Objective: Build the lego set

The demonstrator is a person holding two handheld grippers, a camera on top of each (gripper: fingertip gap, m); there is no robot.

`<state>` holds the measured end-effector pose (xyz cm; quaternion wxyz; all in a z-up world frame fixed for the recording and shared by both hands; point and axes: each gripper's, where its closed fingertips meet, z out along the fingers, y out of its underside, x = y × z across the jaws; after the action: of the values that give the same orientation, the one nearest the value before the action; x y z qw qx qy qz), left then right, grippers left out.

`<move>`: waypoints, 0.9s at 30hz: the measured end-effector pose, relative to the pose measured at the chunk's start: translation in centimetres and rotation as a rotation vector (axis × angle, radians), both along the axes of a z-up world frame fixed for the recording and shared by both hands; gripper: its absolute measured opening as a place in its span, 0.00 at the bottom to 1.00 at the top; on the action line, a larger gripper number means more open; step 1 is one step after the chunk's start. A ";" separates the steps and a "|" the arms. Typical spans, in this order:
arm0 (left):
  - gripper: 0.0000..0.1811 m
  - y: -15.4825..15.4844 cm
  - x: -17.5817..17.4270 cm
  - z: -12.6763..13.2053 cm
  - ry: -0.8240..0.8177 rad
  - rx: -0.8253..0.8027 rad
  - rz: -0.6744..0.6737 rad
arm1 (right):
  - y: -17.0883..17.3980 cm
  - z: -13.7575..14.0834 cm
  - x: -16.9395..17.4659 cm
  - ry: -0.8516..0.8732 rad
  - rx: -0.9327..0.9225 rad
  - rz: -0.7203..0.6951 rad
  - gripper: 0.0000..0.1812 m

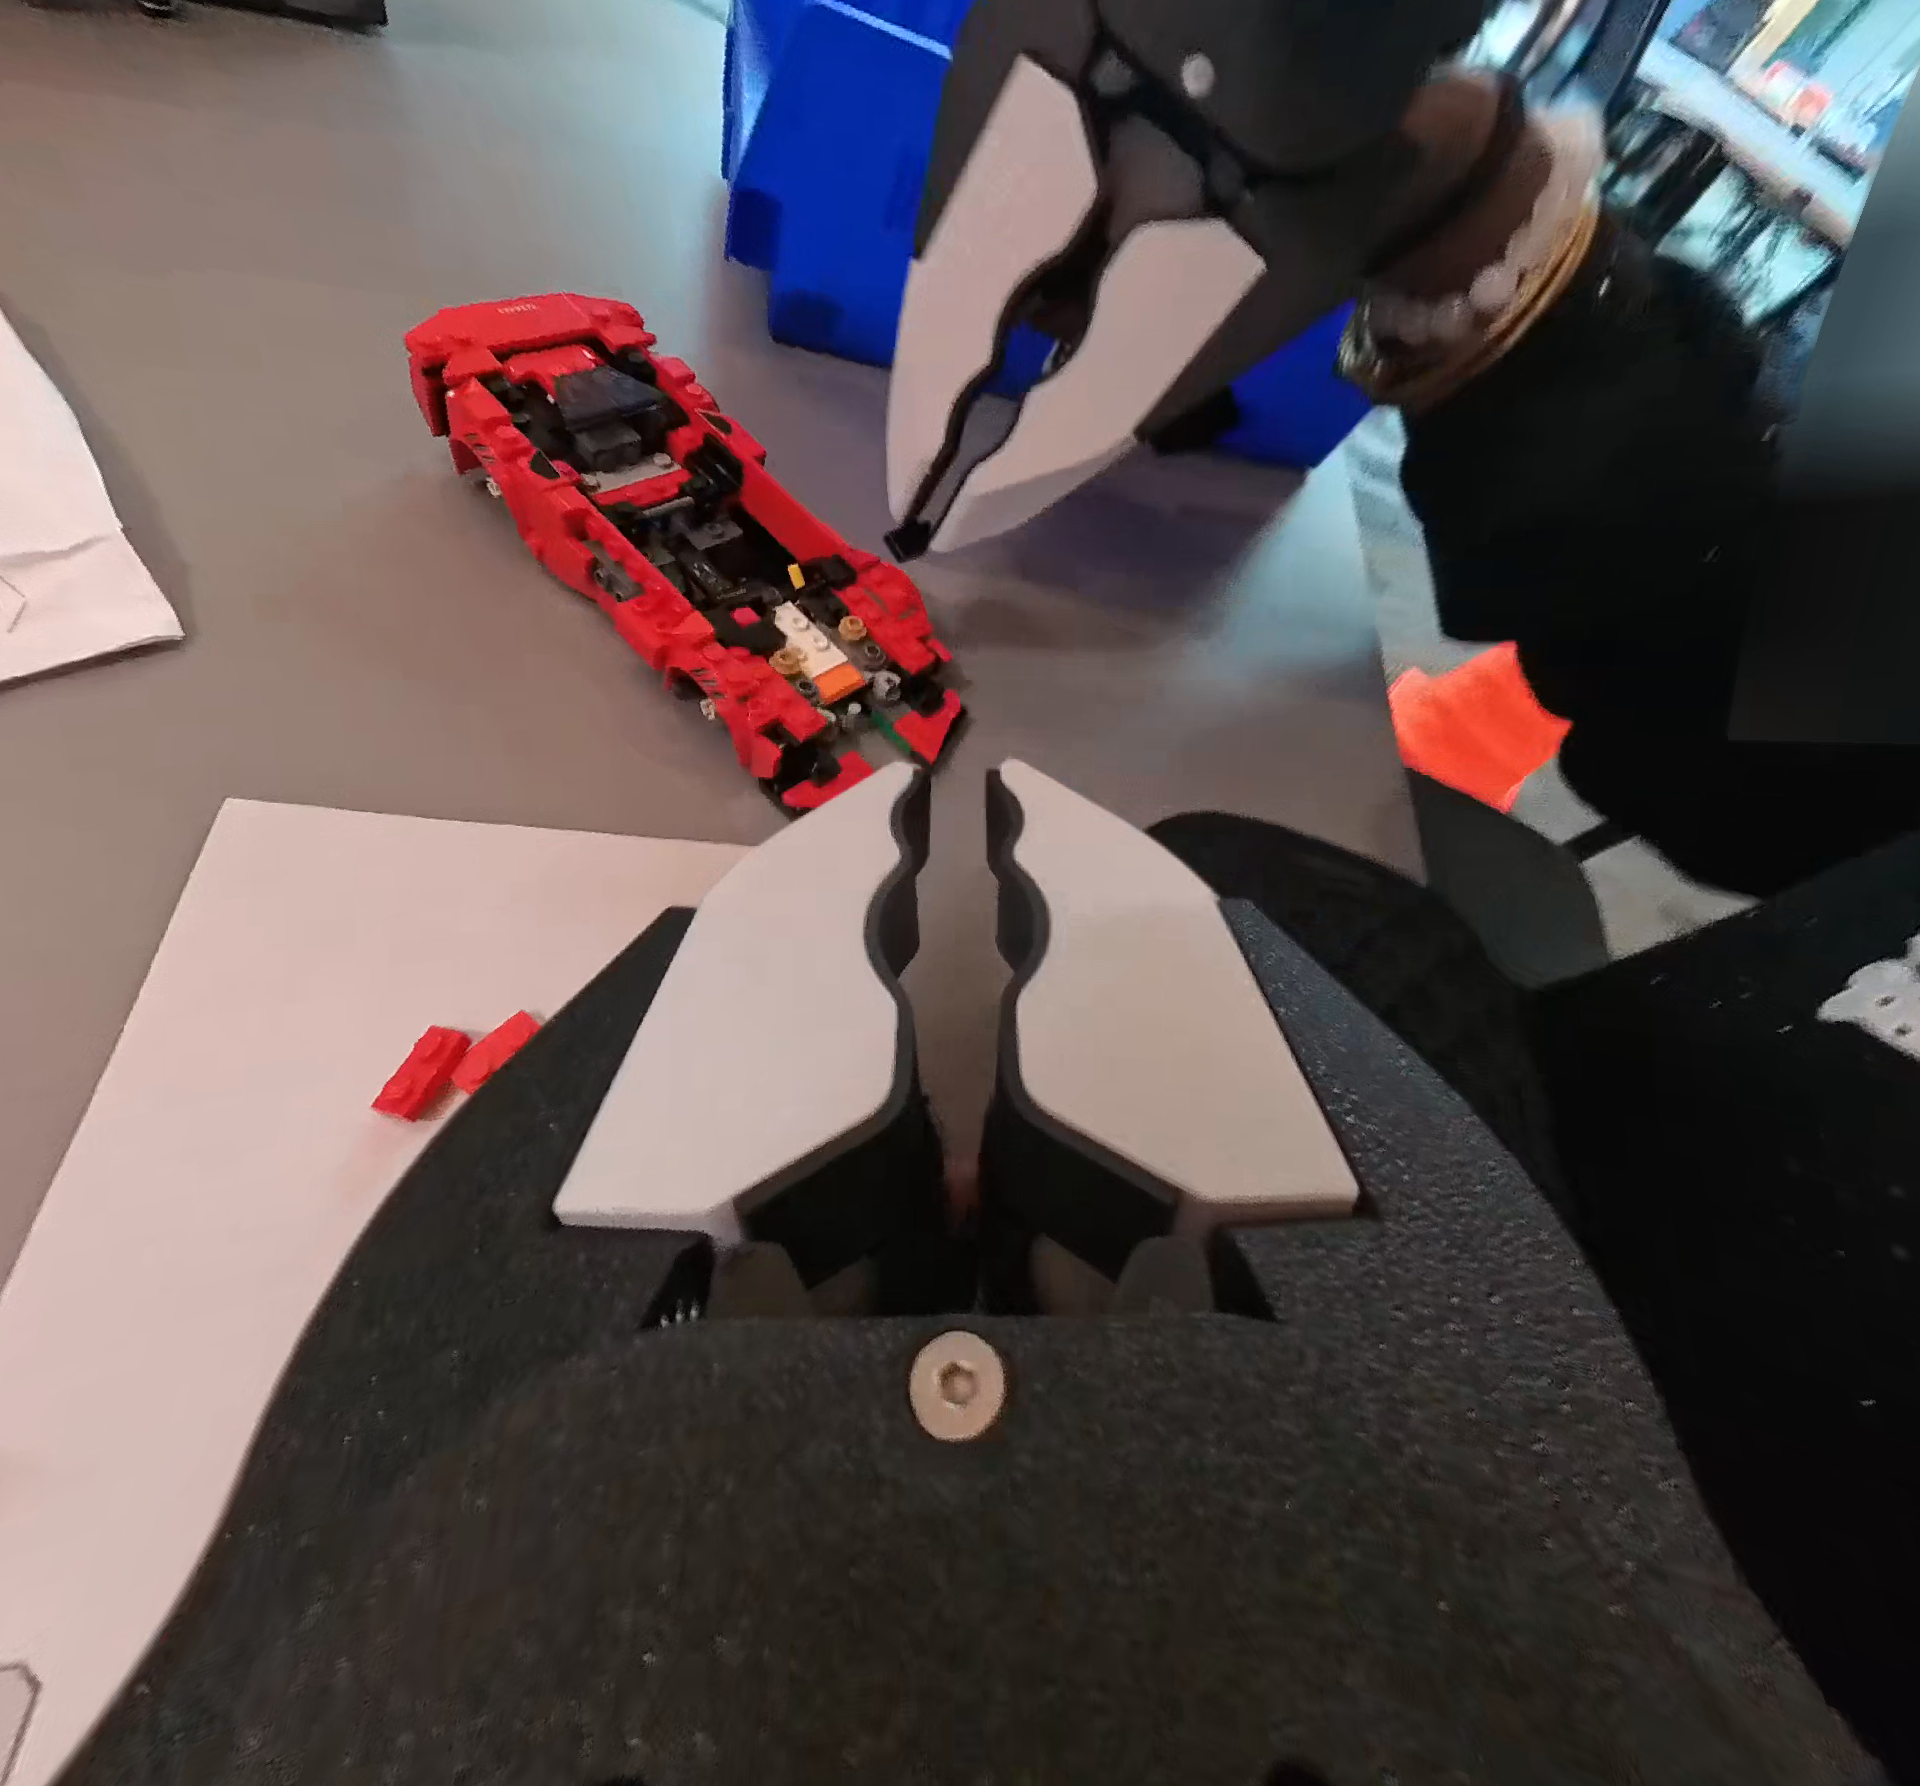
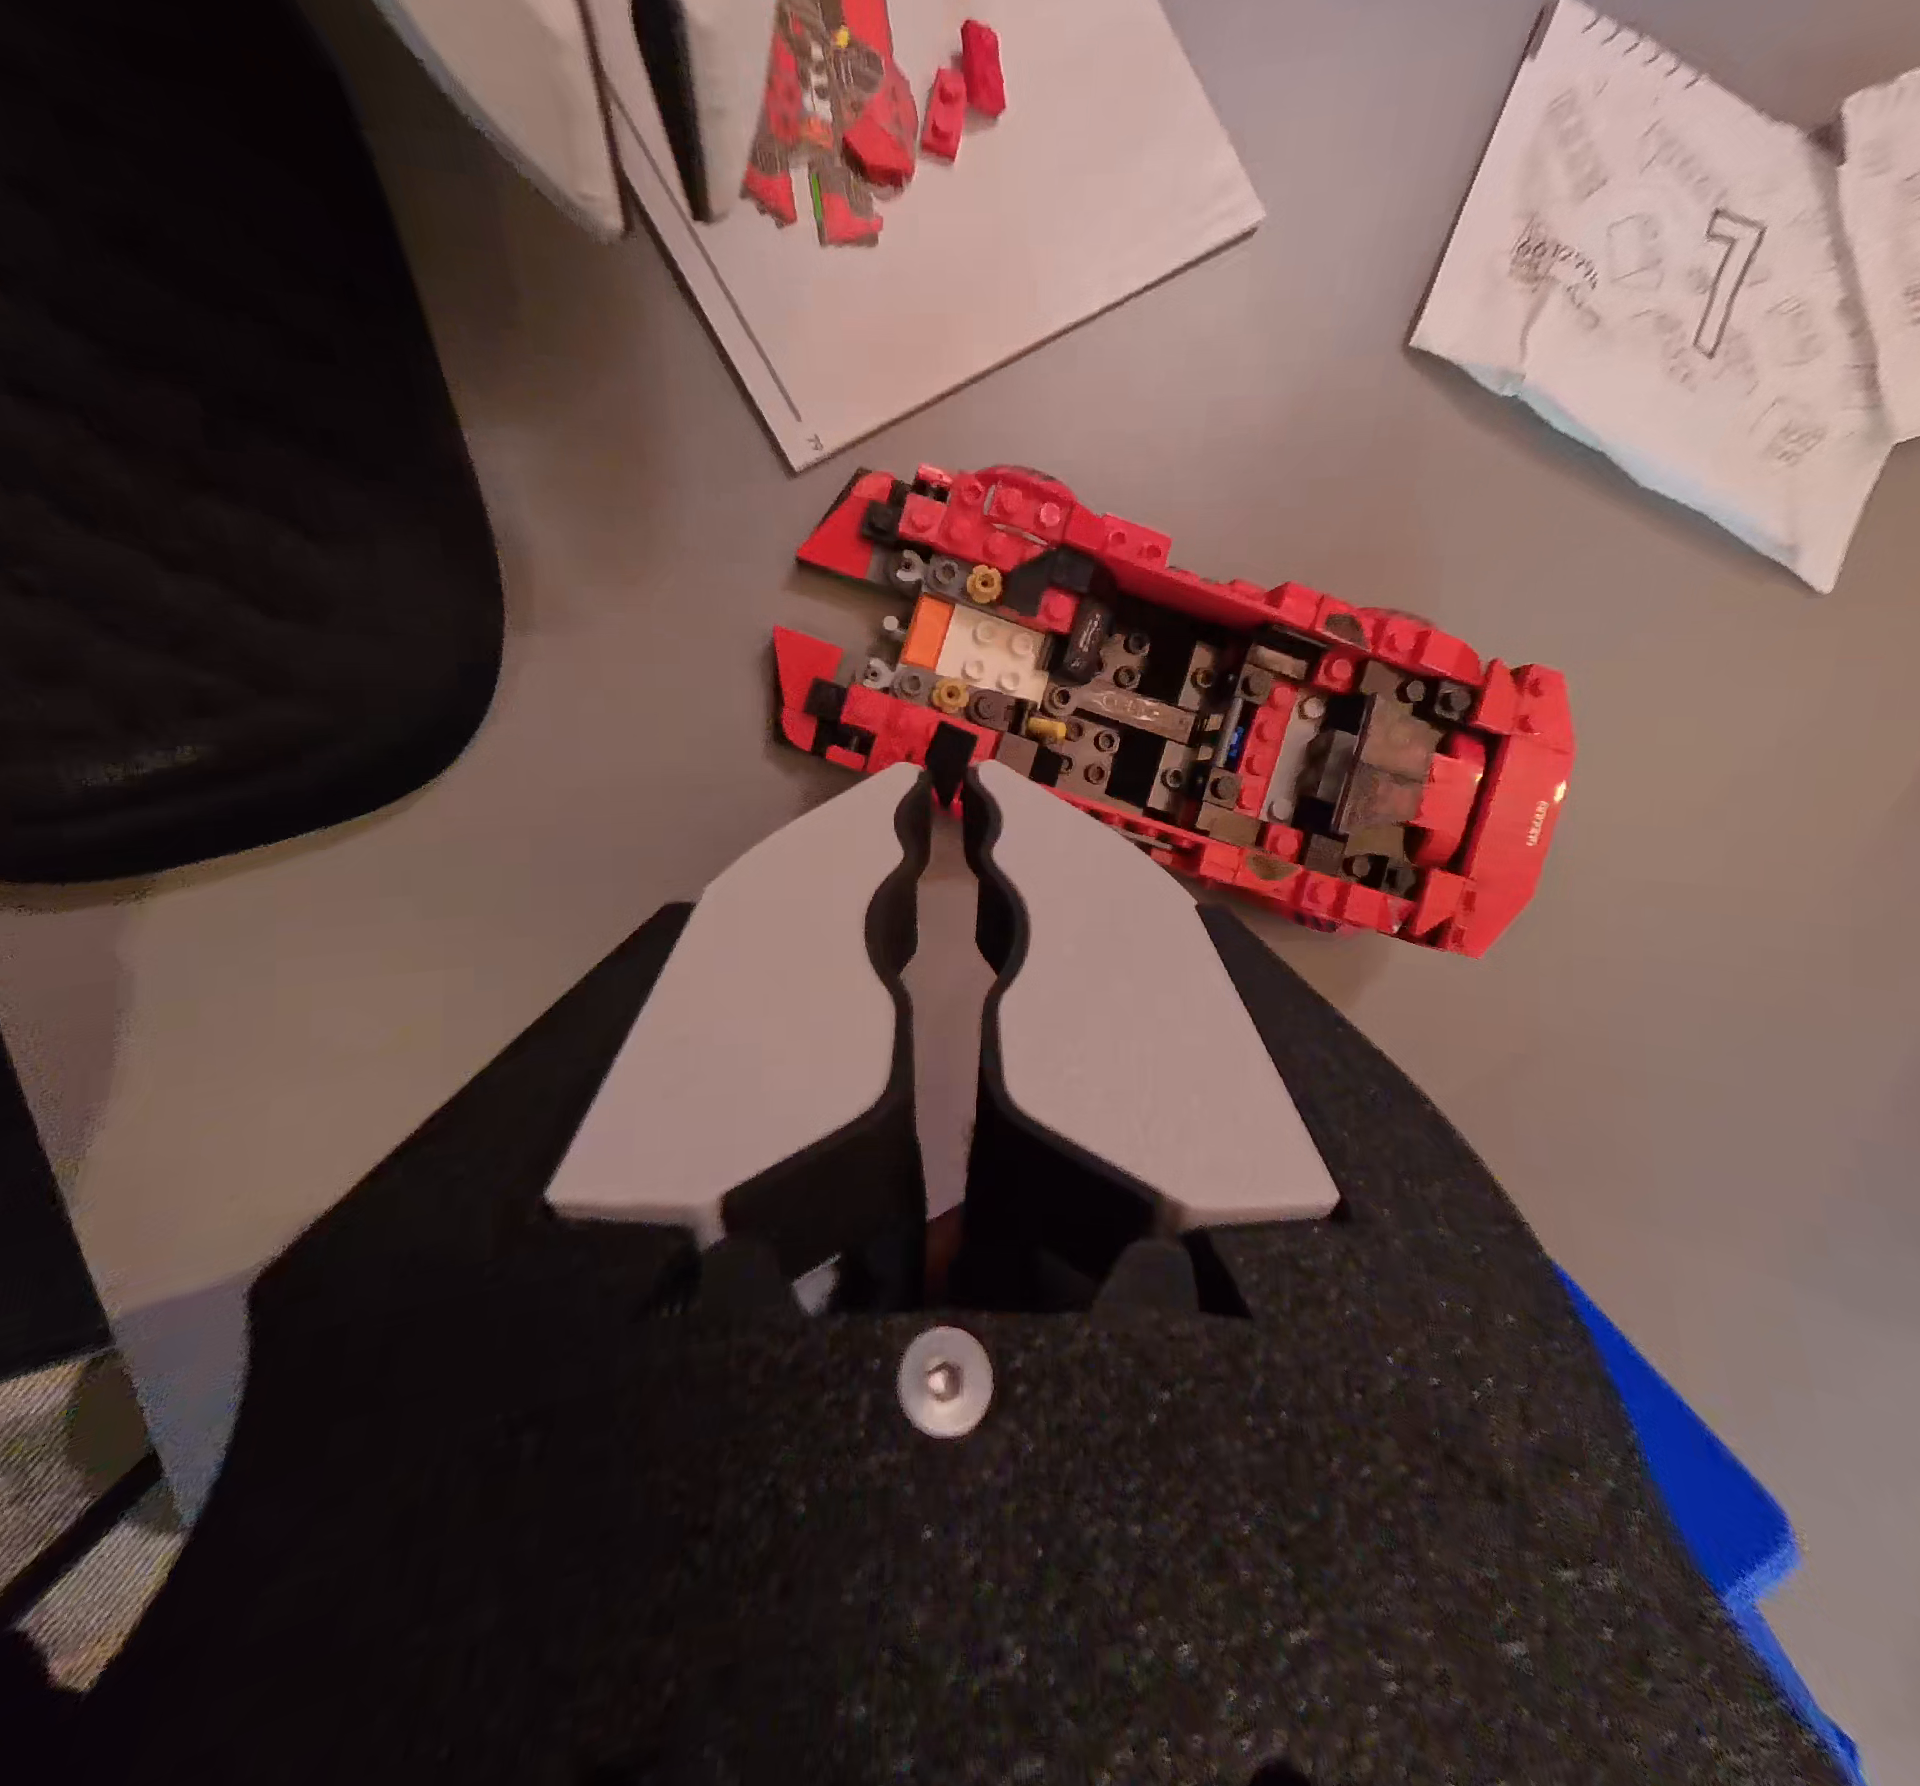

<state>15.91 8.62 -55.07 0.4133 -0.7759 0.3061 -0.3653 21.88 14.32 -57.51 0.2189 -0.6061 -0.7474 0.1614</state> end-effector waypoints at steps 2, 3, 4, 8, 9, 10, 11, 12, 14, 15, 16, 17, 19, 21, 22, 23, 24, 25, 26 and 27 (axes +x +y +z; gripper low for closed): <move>0.05 -0.2 0.0 -0.7 0.059 0.029 -0.013 | 0.1 -0.4 0.0 -0.034 -0.018 0.001 0.03; 0.05 -0.3 0.0 -0.9 0.080 0.041 -0.017 | 0.1 -0.4 -0.1 -0.038 -0.020 0.001 0.03; 0.05 -0.3 -0.1 -1.1 0.094 0.051 -0.020 | 0.1 -0.4 -0.2 -0.043 -0.028 0.006 0.03; 0.05 -0.2 -0.2 -1.3 0.089 0.054 -0.019 | 0.2 -0.6 -0.5 -0.084 -0.058 0.014 0.03; 0.05 -0.2 -0.2 -1.4 0.084 0.054 -0.020 | 0.3 -0.7 -0.5 -0.097 -0.060 0.012 0.03; 0.05 -0.2 -0.2 -1.4 0.081 0.056 -0.020 | 0.3 -0.7 -0.6 -0.105 -0.065 0.013 0.03; 0.05 -0.2 -0.2 -1.4 0.081 0.059 -0.020 | 0.3 -0.7 -0.6 -0.113 -0.076 0.018 0.03; 0.05 -0.3 -0.2 -1.5 0.082 0.061 -0.021 | 0.3 -0.7 -0.7 -0.119 -0.081 0.022 0.03; 0.05 -0.3 -0.2 -1.6 0.083 0.066 -0.024 | 0.3 -0.7 -0.7 -0.133 -0.088 0.026 0.03; 0.05 -0.3 -0.1 -1.6 0.084 0.067 -0.027 | 0.3 -0.7 -0.7 -0.141 -0.093 0.026 0.03; 0.05 -0.4 -0.1 -1.7 0.085 0.071 -0.029 | 0.4 -0.6 -0.6 -0.146 -0.095 0.025 0.03; 0.05 -0.4 -0.1 -1.7 0.087 0.075 -0.031 | 0.4 -0.6 -0.5 -0.152 -0.097 0.024 0.03; 0.05 -0.4 -0.1 -1.9 0.090 0.083 -0.032 | 0.4 -0.5 -0.1 -0.162 -0.104 0.020 0.03; 0.05 -0.5 -0.1 -1.9 0.089 0.089 -0.032 | 0.5 -0.3 0.2 -0.158 -0.107 0.007 0.03; 0.05 -0.5 -0.2 -1.8 0.089 0.092 -0.033 | 0.5 -0.2 0.3 -0.150 -0.111 0.002 0.03; 0.05 -0.5 -0.4 -1.6 0.093 0.100 -0.033 | 0.5 -0.1 0.3 -0.139 -0.114 0.000 0.03; 0.05 -0.6 -0.8 -1.1 0.097 0.110 -0.032 | 0.5 0.0 0.3 -0.127 -0.113 -0.003 0.03; 0.05 -0.6 -1.5 -0.2 0.101 0.117 -0.026 | 0.5 0.1 0.2 -0.113 -0.115 -0.003 0.03; 0.05 -0.5 -2.6 0.9 0.108 0.126 -0.002 | 0.5 0.2 0.1 -0.095 -0.120 -0.004 0.03; 0.05 -0.4 -4.1 2.3 0.108 0.138 0.033 | 0.5 0.4 -0.1 -0.075 -0.128 -0.005 0.03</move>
<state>11.84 8.22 -52.82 0.4548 -0.7689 0.3396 -0.2942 21.76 14.80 -57.14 0.1520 -0.6261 -0.7419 0.1855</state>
